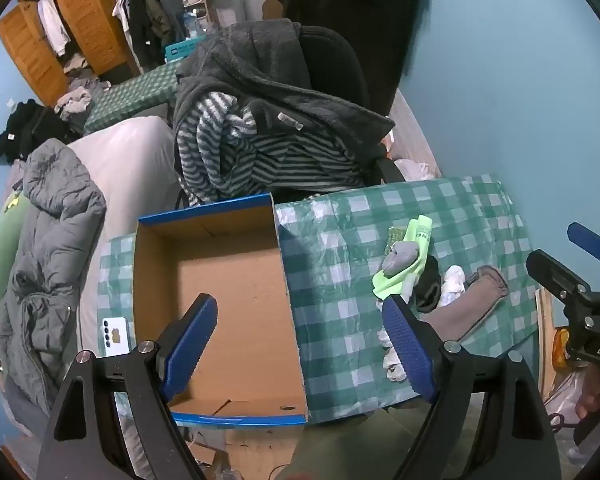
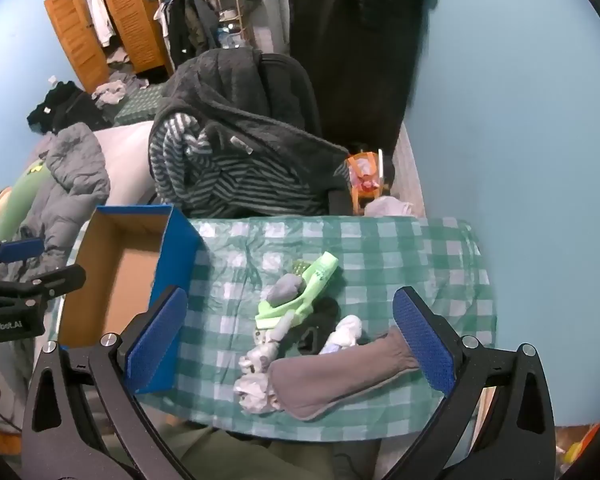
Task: Organize soft objects
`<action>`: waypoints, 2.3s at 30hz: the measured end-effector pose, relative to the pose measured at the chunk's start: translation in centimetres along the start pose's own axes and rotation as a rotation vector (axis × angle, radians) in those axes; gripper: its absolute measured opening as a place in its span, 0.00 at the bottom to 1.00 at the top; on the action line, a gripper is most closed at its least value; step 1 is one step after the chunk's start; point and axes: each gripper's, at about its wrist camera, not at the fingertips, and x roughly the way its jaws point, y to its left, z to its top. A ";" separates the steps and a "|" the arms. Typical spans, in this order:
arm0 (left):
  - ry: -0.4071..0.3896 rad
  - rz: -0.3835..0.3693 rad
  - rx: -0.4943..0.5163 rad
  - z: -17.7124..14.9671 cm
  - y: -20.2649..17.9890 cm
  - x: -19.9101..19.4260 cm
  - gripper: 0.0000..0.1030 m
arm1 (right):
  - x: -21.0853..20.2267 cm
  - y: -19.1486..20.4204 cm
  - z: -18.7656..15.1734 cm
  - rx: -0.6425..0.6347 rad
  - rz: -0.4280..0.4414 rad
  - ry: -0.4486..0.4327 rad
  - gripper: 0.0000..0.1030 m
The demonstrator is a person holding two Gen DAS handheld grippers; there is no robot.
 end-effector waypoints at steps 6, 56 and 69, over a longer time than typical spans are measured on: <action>-0.005 0.007 -0.008 0.0 0.0 -0.1 0.83 | 0.4 -0.2 0.0 0.002 0.006 0.007 0.99; -0.008 0.039 -0.045 -1.6 -0.2 -0.5 0.83 | 0.8 0.0 -1.0 -0.027 0.034 0.036 0.99; 0.003 0.041 -0.056 -1.4 0.2 -0.3 0.83 | 0.9 0.4 -1.0 -0.029 0.036 0.041 0.99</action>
